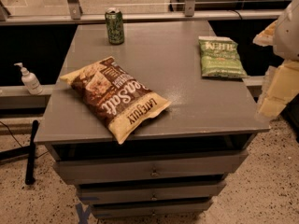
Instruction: Pick brown chip bag
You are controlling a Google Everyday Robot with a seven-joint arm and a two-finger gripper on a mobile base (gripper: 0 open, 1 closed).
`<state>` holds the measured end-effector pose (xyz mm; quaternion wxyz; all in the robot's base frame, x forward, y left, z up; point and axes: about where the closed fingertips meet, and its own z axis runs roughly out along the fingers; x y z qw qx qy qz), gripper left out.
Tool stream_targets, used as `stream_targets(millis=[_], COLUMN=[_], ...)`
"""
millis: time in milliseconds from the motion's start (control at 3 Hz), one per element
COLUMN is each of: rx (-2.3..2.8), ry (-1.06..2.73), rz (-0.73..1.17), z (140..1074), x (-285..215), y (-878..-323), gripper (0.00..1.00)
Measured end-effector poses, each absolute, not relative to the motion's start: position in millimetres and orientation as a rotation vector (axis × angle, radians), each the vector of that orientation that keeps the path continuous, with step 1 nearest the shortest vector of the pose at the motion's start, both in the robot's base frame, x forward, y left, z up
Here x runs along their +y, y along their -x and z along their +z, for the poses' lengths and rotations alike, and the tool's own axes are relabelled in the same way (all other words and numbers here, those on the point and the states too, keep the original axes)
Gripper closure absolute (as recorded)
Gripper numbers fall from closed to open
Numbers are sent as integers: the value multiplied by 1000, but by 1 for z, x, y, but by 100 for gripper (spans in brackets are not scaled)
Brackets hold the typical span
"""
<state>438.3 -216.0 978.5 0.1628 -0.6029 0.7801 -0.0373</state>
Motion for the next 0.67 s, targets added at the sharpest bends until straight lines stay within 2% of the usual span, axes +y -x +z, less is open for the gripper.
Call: stream_targets(millis=[667], rx=[2202], ry=[1710], rz=[-90], z=[976], x=[-214], y=[-440], gripper=[0])
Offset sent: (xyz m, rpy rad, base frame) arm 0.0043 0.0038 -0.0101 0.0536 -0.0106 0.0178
